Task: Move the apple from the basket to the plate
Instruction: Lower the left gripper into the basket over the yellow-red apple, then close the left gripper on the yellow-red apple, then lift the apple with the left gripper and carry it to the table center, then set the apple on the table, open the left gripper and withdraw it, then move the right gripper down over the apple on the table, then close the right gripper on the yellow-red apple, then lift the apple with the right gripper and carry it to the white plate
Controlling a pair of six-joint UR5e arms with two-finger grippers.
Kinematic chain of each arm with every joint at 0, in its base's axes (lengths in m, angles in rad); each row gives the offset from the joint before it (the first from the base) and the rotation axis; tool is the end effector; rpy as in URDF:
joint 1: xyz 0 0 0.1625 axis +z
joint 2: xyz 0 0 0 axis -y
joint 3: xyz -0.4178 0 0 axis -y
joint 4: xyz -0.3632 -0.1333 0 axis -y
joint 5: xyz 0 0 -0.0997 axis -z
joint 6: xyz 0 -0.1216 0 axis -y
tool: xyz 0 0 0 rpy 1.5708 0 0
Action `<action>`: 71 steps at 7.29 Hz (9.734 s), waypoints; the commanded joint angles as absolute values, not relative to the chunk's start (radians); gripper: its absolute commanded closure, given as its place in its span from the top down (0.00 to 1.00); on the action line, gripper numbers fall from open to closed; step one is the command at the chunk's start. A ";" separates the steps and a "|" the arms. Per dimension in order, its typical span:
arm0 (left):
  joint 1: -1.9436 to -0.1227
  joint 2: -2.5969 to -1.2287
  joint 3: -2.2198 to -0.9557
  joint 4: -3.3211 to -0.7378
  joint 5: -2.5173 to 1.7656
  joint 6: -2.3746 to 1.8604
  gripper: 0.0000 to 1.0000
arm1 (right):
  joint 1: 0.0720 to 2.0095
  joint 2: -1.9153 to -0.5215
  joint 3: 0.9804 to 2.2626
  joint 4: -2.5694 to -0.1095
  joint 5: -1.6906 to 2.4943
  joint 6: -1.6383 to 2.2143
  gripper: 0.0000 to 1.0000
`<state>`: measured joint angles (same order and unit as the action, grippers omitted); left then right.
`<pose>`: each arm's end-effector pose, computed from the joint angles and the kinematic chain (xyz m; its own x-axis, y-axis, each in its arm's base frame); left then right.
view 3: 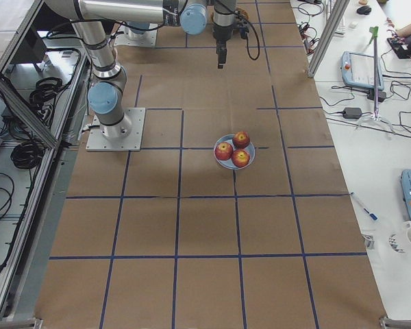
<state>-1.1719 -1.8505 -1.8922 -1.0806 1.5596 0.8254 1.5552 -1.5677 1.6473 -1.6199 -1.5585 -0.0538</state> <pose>0.0703 -0.5135 0.2268 -0.9083 0.4088 0.0889 0.4149 0.9074 0.0669 0.1276 -0.4613 0.4268 -0.9992 -0.0378 -0.0139 -0.0382 0.9988 0.0298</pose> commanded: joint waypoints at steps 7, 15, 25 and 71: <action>-1.170 -1.937 -1.893 -1.022 1.560 0.851 0.61 | 1.554 -1.568 1.647 -1.620 -1.559 -0.054 1.00; -1.199 -1.890 -1.898 -1.034 1.497 0.836 0.63 | 1.554 -1.568 1.647 -1.620 -1.559 -0.054 1.00; -1.951 -2.100 -1.554 -1.077 1.517 -0.063 0.65 | 1.554 -1.568 1.647 -1.620 -1.559 -0.055 1.00; -1.577 -1.453 -1.589 -1.712 1.592 0.241 0.99 | 1.676 -1.440 1.781 -2.005 -1.577 0.175 0.47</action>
